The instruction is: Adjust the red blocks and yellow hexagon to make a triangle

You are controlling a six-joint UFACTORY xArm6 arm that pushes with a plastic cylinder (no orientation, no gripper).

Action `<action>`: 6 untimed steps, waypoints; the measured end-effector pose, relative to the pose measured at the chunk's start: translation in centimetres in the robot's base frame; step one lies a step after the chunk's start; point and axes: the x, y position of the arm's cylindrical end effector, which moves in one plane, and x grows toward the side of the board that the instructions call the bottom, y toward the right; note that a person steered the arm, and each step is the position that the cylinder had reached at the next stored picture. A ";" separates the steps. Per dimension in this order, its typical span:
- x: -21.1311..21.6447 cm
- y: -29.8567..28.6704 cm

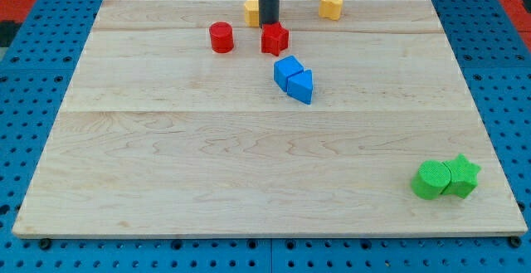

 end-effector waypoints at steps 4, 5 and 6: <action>-2.9 0.0; -4.1 0.0; -4.1 -1.2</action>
